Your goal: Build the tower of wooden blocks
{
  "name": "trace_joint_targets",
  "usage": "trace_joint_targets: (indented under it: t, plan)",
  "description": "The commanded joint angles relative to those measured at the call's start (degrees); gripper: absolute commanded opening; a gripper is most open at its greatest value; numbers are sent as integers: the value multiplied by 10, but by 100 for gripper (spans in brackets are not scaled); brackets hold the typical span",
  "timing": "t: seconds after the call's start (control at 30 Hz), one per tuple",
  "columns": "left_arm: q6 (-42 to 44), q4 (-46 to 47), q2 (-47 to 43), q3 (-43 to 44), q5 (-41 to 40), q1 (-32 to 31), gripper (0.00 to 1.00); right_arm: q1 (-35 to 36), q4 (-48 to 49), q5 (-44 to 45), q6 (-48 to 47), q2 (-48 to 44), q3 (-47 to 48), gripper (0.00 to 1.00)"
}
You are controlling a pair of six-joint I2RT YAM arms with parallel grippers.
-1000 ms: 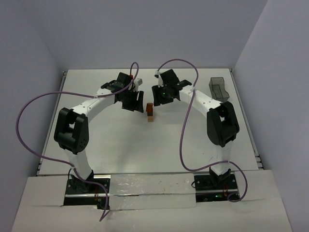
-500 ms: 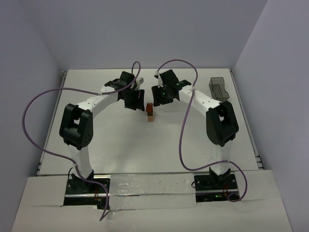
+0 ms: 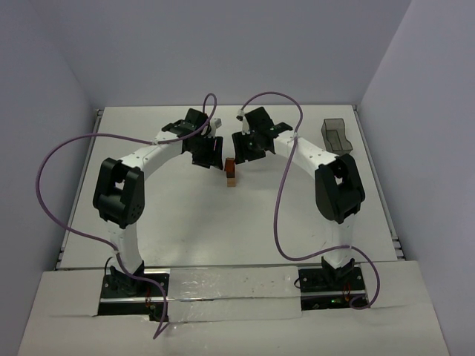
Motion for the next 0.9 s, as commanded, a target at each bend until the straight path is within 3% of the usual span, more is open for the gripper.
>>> trace_joint_targets:
  t: [0.0,0.87]
  plan:
    - [-6,0,3,26,13,0,62,2,-1,-2,5,4,31,60]
    - [-4,2,-3,25,35,-10,63,-2,-3,-2,4,2,31,61]
